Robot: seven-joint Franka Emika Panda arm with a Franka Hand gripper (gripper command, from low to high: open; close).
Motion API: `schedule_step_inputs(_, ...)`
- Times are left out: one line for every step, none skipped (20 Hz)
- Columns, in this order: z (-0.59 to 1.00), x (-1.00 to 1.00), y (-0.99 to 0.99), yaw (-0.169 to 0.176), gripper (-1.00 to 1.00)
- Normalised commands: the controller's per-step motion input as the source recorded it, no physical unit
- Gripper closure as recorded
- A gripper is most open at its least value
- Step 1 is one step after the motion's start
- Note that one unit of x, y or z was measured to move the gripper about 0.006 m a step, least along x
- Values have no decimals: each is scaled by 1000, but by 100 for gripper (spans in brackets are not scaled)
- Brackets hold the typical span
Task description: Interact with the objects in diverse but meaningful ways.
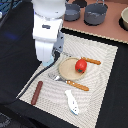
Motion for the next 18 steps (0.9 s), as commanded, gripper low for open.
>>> schedule_step_inputs(-249,-537,151,0,-100)
schedule_step_inputs(-231,-529,157,0,-100)
schedule_step_inputs(-206,-511,189,0,-100)
schedule_step_inputs(-189,-509,197,0,-100)
schedule_step_inputs(-177,-540,197,0,-100)
schedule_step_inputs(-191,-566,194,0,-100)
schedule_step_inputs(-206,-574,180,0,-100)
schedule_step_inputs(-211,-569,180,0,-100)
schedule_step_inputs(-229,-560,166,0,-100)
schedule_step_inputs(-237,-543,157,0,-100)
schedule_step_inputs(-229,-531,169,0,-100)
schedule_step_inputs(-229,-534,160,0,-100)
schedule_step_inputs(-226,-520,169,0,-100)
schedule_step_inputs(-209,-497,169,0,-100)
schedule_step_inputs(-209,-500,169,0,-100)
schedule_step_inputs(-206,-494,149,0,-100)
schedule_step_inputs(-214,-486,157,0,-100)
schedule_step_inputs(-211,-460,157,0,-100)
